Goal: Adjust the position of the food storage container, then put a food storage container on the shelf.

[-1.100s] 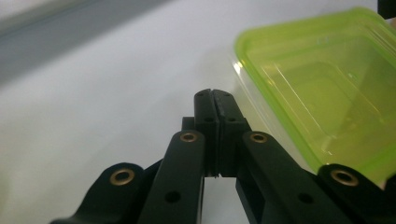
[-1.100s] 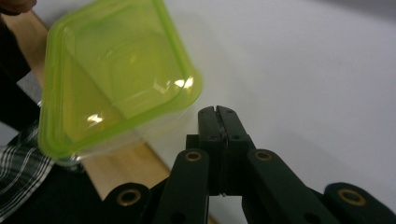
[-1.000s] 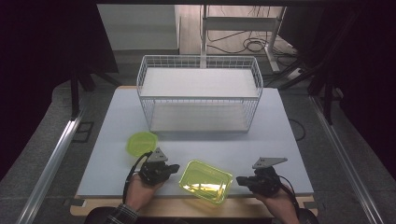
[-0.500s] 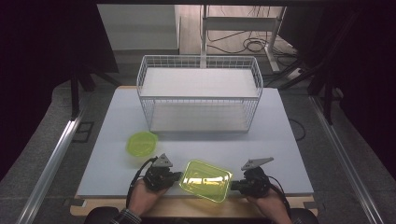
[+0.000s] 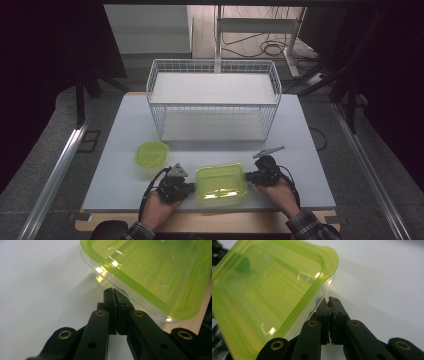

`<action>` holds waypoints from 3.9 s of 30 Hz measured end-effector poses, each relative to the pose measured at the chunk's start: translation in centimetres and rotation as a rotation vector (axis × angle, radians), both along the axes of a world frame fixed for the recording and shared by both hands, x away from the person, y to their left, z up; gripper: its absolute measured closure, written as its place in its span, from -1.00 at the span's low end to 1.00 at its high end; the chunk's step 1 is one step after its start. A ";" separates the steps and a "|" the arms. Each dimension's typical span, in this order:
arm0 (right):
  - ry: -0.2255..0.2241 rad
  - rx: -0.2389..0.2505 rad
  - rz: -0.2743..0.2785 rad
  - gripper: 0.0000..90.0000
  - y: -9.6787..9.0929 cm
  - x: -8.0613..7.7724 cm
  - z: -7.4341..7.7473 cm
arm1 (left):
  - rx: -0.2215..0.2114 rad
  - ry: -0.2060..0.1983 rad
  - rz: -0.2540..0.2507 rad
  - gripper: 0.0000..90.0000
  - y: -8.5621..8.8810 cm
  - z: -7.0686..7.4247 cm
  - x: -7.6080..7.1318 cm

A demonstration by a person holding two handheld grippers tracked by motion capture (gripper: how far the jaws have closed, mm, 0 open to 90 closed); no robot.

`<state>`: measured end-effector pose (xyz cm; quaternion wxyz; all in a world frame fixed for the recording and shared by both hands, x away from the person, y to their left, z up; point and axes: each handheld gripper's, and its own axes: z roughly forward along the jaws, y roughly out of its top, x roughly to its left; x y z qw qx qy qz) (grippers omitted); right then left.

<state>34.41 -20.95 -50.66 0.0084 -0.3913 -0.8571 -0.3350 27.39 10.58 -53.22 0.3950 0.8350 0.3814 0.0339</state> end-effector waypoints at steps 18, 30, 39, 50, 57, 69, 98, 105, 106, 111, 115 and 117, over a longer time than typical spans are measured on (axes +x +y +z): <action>-0.146 -0.071 -0.053 0.74 -1.0 1.2 0.7 | 0.029 -0.046 0.098 0.74 1.9 0.5 0.1; -0.264 -0.011 -0.080 0.15 -3.2 -1.8 2.3 | 0.061 -0.162 0.104 -0.09 3.2 1.4 -1.8; -0.306 0.018 -0.096 -0.57 -4.0 -3.3 2.1 | 0.107 -0.184 0.131 -0.88 3.6 1.3 -2.8; -0.294 0.016 -0.082 -0.82 -4.3 -4.3 1.4 | 0.114 -0.202 0.133 -0.98 4.1 1.0 -3.6; -0.297 0.019 -0.070 -0.88 -4.4 -4.1 1.1 | 0.148 -0.230 0.120 -0.98 3.9 0.7 -3.8; -0.241 0.044 -0.079 -0.94 -3.9 -3.9 1.4 | 0.179 -0.260 0.118 -0.97 3.8 0.6 -3.9; 0.060 0.182 -0.064 -0.01 -1.5 1.0 1.6 | 0.220 -0.247 0.114 -0.95 3.9 0.2 -3.8; 0.202 0.259 -0.090 0.30 -1.5 2.5 0.6 | 0.227 -0.246 0.110 -0.95 3.8 0.2 -3.7; 0.213 0.265 -0.089 0.33 -1.4 2.7 0.5 | 0.229 -0.247 0.110 -0.95 3.8 0.2 -3.7; 0.280 0.297 -0.087 0.61 -1.3 3.1 -0.1 | 0.229 -0.247 0.110 -0.95 3.8 0.2 -3.8; 0.332 0.335 -0.093 0.74 -1.6 3.3 -0.1 | 0.235 -0.250 0.106 -0.95 3.7 0.2 -3.8; 0.344 0.346 -0.084 0.77 -1.5 3.4 -0.1 | 0.235 -0.251 0.106 -0.95 3.7 0.2 -3.8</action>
